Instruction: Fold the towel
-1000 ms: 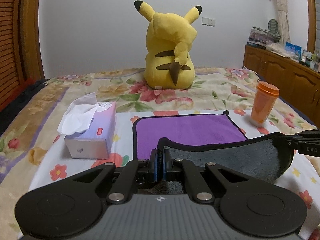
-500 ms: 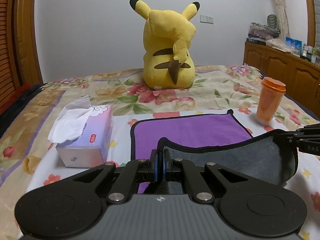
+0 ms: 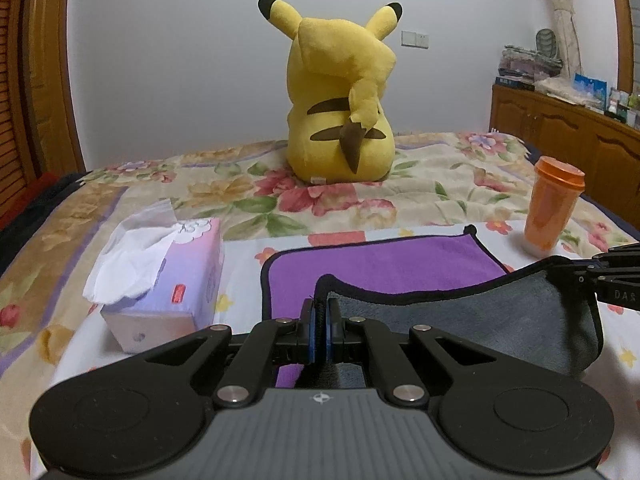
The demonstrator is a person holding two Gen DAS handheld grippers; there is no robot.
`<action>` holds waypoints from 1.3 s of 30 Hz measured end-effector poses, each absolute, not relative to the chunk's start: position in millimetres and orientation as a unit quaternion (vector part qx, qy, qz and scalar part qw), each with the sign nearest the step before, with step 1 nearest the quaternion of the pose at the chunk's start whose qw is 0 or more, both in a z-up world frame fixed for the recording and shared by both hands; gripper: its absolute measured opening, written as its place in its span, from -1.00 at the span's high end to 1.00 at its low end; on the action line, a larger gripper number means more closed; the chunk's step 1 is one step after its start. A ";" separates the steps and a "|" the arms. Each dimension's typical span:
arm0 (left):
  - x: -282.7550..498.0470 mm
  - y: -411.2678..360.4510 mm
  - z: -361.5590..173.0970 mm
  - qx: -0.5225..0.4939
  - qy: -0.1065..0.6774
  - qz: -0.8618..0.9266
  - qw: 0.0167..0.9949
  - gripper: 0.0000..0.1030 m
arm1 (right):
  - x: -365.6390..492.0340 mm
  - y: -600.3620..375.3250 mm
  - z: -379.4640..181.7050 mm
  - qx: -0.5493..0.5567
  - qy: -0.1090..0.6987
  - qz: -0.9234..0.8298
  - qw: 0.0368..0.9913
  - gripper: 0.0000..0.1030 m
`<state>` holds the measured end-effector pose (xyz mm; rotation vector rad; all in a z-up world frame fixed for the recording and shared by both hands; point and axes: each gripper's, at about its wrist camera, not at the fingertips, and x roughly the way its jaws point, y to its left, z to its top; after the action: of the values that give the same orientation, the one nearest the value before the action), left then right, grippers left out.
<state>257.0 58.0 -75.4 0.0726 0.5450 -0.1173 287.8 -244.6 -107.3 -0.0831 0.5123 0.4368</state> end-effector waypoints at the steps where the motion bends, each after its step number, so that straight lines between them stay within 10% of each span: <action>1: 259.0 57.5 -74.3 0.037 0.266 -0.058 0.961 0.85 | 289.6 -245.0 -106.1 -0.040 0.250 0.214 0.944 0.91; 39: 377.8 59.6 -78.2 0.026 0.243 -0.019 0.970 0.85 | 392.5 -230.6 -109.4 -0.049 0.211 0.171 0.961 0.91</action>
<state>377.8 59.6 -78.2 0.0534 0.4907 -0.0375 392.5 -230.6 -109.4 -0.0992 0.4265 0.3456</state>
